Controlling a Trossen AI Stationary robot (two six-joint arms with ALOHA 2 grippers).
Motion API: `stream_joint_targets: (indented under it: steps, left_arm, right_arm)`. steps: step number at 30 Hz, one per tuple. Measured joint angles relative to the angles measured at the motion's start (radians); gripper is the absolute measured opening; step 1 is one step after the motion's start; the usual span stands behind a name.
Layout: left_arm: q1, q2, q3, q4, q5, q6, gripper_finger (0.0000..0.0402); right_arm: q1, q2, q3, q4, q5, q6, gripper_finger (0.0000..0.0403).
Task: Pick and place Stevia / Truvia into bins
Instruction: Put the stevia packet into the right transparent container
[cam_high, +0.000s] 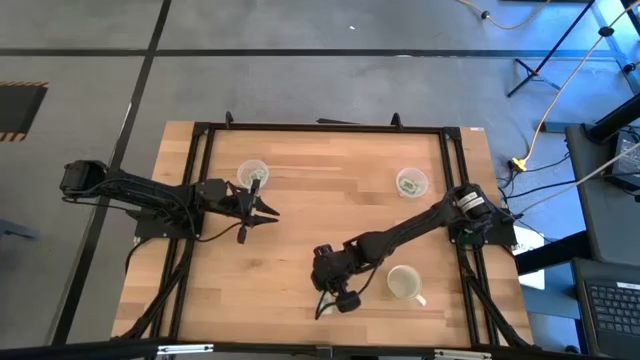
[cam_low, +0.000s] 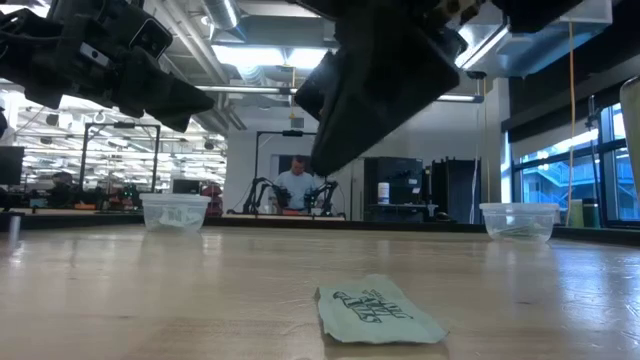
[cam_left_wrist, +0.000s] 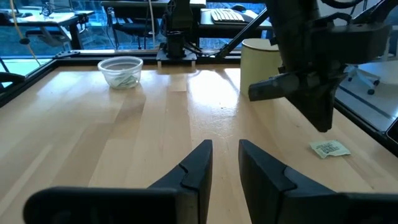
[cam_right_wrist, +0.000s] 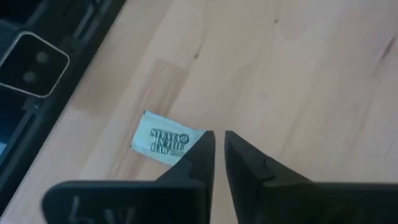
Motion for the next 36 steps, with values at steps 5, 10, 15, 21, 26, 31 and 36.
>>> stream_joint_targets:
  steps: [5,10,15,21,26,31,36]
  left_arm:
    - [0.0,0.0,0.0,-0.003,0.0,-0.001,0.0072]
    - [0.0,0.0,0.0,-0.01,0.0,-0.001,0.0072]
    - [0.0,0.0,0.0,-0.016,0.0,-0.001,0.0072]
    - [0.0,0.0,0.0,-0.023,0.0,0.0,0.0072]
    - [0.0,0.0,0.0,-0.023,0.0,0.0,0.0072]
    - [0.0,0.0,0.0,-0.023,0.0,0.0,0.0072]
    - [0.0,0.0,0.0,-0.03,0.0,0.0,0.0072]
  right_arm:
    - [0.002,0.038,0.0,0.022,-0.002,0.015,0.0062]
    - [0.001,0.074,0.0,0.04,-0.01,0.034,0.0088]
    - [0.007,0.078,0.0,0.059,-0.019,0.055,0.0106]
    - [0.026,0.08,0.0,0.096,-0.02,0.055,0.0127]
    - [0.032,0.088,0.0,0.121,-0.017,0.055,0.0145]
    - [0.031,0.114,0.001,0.127,-0.013,0.052,0.0148]
    - [0.032,0.124,0.0,0.116,-0.012,0.055,0.0148]
